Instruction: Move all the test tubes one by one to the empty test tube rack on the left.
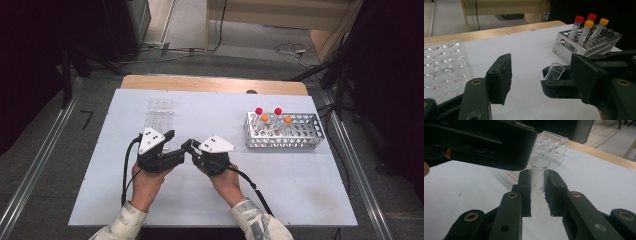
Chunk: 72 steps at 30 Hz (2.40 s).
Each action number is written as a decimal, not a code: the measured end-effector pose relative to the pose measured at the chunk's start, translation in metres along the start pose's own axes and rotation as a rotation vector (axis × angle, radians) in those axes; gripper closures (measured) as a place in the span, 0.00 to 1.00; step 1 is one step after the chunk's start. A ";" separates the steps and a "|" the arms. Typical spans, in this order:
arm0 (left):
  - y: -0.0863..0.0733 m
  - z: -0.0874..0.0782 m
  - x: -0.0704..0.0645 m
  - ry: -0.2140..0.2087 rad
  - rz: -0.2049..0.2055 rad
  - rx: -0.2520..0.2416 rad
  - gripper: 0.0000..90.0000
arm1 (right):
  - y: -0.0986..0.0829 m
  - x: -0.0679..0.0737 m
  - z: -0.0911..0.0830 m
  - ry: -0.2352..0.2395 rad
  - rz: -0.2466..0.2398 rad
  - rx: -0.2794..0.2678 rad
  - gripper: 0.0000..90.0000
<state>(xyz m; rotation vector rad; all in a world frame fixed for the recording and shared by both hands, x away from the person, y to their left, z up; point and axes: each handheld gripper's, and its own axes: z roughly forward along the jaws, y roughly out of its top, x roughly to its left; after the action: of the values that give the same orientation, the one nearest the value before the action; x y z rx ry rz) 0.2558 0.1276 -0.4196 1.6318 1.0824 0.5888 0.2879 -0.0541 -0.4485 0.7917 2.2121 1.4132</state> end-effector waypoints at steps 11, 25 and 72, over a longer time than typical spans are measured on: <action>-0.003 0.004 0.000 -0.040 0.007 0.028 0.66 | 0.002 0.007 0.003 0.008 -0.013 -0.001 0.81; -0.003 0.006 -0.002 -0.053 0.022 0.051 0.82 | 0.002 0.010 0.004 0.000 -0.038 0.001 0.81; 0.016 -0.007 0.024 0.055 -0.046 -0.037 0.86 | -0.041 -0.068 -0.070 -0.087 0.120 0.069 0.18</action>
<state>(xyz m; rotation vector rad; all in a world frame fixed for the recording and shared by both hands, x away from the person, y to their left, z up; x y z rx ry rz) 0.2670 0.1512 -0.4055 1.5622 1.1402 0.6234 0.2874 -0.1597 -0.4549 1.0059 2.1890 1.3361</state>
